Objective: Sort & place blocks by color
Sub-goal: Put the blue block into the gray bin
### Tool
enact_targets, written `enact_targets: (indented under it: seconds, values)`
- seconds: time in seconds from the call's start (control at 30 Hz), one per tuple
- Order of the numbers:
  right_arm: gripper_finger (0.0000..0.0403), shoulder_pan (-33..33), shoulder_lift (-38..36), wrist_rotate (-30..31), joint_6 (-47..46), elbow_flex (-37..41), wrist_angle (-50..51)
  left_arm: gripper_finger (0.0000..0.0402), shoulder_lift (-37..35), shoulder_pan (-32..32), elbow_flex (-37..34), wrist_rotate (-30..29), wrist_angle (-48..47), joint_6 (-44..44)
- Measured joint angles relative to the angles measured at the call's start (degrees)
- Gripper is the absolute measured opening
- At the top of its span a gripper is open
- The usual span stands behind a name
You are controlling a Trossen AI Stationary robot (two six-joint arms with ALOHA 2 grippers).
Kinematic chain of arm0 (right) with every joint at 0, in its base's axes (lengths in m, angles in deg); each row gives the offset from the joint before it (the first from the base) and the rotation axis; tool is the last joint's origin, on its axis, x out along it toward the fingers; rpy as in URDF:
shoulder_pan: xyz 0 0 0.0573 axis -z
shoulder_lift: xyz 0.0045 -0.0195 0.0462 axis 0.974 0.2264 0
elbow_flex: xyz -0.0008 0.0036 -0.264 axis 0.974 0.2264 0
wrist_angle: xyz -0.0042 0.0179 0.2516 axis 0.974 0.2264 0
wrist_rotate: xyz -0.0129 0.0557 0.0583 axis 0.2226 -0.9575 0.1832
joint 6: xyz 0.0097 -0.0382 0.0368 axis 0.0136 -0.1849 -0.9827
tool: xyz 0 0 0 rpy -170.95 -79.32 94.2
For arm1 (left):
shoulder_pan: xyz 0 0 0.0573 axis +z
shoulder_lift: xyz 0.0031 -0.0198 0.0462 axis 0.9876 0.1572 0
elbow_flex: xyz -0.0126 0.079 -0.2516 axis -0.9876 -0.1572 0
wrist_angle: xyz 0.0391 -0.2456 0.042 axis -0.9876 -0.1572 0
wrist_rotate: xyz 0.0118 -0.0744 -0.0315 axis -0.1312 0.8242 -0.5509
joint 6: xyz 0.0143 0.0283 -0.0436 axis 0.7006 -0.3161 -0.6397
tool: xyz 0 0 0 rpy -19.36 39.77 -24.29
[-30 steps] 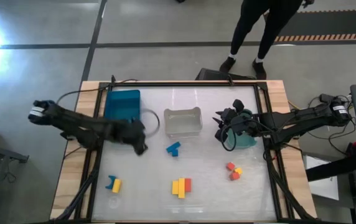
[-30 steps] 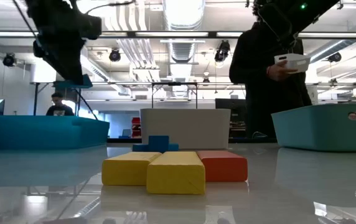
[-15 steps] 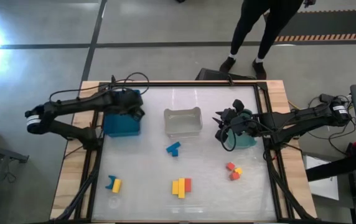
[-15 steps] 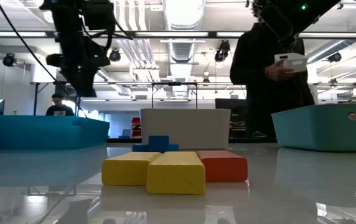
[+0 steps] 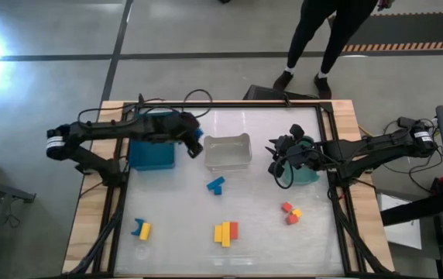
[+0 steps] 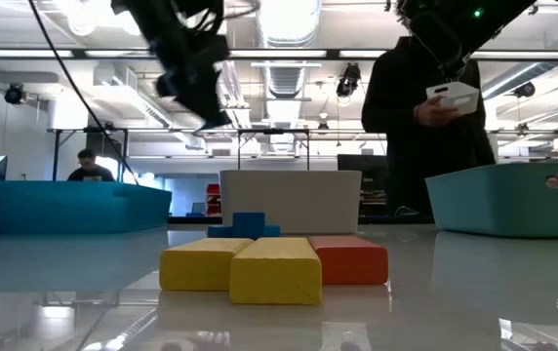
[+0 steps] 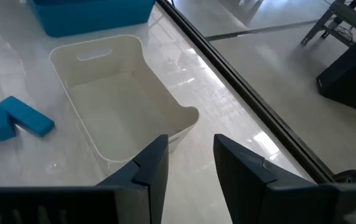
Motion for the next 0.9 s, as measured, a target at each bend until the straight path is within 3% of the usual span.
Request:
enact_targets:
  seconds: [0.47,0.9]
  values:
    - [0.0118,0.0,-1.3,-0.1,-5.1,0.0,9.7,0.0132,14.5,-2.9,5.1,5.8,18.5,6.2]
    - [0.0118,0.0,-1.9,-0.4,-6.4,0.0,10.2,0.0132,24.0,-3.2,5.0,6.5,21.4,6.6]
